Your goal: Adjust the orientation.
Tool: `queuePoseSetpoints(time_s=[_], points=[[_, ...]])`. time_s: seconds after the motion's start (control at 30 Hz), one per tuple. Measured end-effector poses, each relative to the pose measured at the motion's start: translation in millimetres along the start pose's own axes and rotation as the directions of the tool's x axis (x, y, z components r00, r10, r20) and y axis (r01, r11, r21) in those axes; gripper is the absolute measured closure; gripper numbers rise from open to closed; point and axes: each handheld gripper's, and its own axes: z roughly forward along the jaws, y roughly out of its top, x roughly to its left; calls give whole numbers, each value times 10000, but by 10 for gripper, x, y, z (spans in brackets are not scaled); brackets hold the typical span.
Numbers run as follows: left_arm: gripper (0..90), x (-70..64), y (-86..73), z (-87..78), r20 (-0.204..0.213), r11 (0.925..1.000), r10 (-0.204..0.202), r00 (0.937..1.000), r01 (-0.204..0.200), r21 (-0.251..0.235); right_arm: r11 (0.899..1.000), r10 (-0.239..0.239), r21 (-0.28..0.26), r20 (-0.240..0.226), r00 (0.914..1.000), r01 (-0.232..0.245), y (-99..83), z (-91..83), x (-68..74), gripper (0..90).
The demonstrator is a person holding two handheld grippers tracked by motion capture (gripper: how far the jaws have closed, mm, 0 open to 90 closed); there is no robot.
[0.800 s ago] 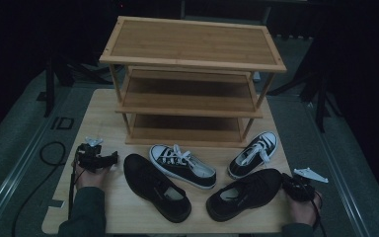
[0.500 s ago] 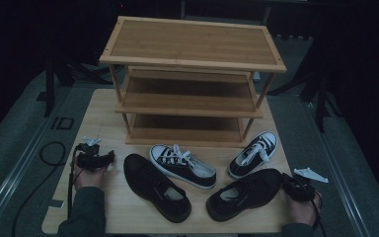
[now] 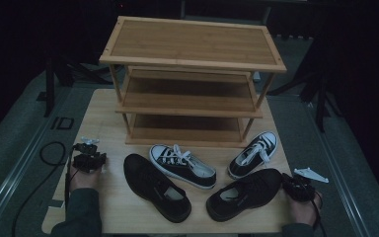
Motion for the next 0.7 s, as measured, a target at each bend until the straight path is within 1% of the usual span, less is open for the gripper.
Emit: queuePoseSetpoints(time_s=[0.1,0.2,0.27,0.3,0.33,0.43,0.47,0.53,0.6,0.7], points=[[766,-15,23,-103,142,9993,372,9992,-371,-59,10000,-30,0,21,10000,30,0,0,2,811],[789,-30,53,-170,422,9984,570,9975,-567,-82,10000,-17,-1,35,10000,17,-1,-1,3,807],[805,-46,73,-210,664,9973,737,9951,-733,-80,10000,-12,-2,31,10000,12,-1,-1,2,807],[818,-62,84,-235,769,9961,882,9931,-877,-100,10000,0,-1,27,10000,0,-1,-1,2,806],[836,-74,91,-250,814,9954,957,9921,-952,-101,10000,2,-2,25,10000,-2,-1,-1,1,806],[879,-136,110,-308,1181,9925,1224,9854,-1219,-119,10000,4,-2,20,10000,-4,-1,-1,0,804],[897,-151,114,-320,1242,9915,1302,9837,-1297,-114,10000,10,-1,19,10000,-10,-1,-2,0,804],[899,-198,129,-358,1343,9880,1535,9790,-1541,-61,10000,24,-5,14,10000,-24,-2,-2,-1,802],[899,-229,140,-388,1472,9861,1655,9752,-1662,-74,10000,32,-5,10,10000,-32,-3,-3,-3,802],[899,-281,157,-447,1699,9820,1877,9674,-1889,-88,10000,30,-6,10,10000,-30,-3,-3,-3,801]])
